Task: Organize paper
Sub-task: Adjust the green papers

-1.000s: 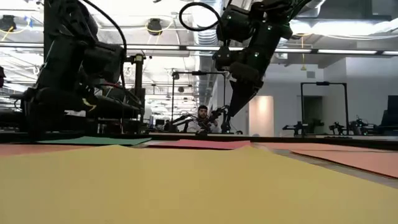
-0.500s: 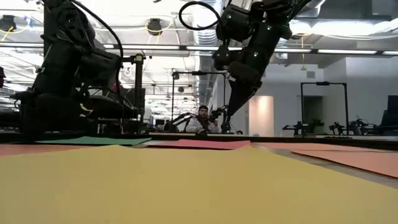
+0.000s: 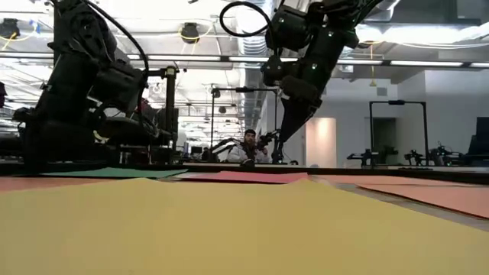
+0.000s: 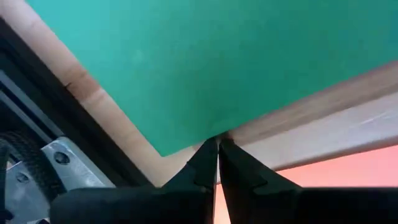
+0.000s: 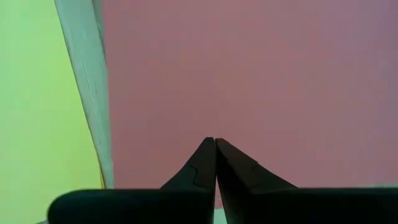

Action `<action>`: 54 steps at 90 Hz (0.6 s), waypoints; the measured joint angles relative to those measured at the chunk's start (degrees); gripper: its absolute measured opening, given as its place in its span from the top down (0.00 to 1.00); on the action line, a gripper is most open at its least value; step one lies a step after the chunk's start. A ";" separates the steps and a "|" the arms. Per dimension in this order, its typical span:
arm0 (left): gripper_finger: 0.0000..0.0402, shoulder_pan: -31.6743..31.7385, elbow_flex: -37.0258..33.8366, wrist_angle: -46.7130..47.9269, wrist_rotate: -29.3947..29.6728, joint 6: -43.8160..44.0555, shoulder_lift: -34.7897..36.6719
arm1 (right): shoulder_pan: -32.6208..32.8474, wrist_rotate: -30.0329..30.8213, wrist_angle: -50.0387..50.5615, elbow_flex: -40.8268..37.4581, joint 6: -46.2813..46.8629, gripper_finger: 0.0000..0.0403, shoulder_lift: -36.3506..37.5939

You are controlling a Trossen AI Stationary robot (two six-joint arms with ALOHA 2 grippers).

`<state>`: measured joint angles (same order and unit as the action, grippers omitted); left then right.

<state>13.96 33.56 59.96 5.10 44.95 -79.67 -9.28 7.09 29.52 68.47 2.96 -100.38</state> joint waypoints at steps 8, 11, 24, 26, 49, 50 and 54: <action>1.00 -0.02 0.00 -0.10 -0.06 0.07 0.01 | 0.00 0.00 0.00 0.00 0.00 1.00 0.00; 1.00 -0.02 0.00 -0.18 -0.13 0.09 0.01 | 0.00 0.00 -0.02 0.00 0.00 1.00 0.00; 1.00 -0.11 0.46 -0.35 -0.60 0.09 0.01 | 0.00 0.00 0.00 0.00 0.00 1.00 0.00; 1.00 -0.20 0.64 -0.35 -0.75 0.09 0.01 | 0.00 0.00 0.00 0.00 0.00 1.00 0.00; 1.00 -3.40 4.91 0.70 -2.03 0.25 0.01 | 0.00 0.00 0.08 0.00 0.03 1.00 0.00; 1.00 -3.60 5.21 0.87 -2.06 0.33 0.01 | 0.00 0.00 0.14 0.00 0.04 1.00 0.00; 1.00 -4.40 6.50 1.50 -2.09 0.64 0.01 | 0.00 0.01 0.43 0.00 0.59 1.00 0.00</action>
<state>9.56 40.06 61.46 3.02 45.59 -79.66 -9.28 7.10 29.95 68.47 3.55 -100.38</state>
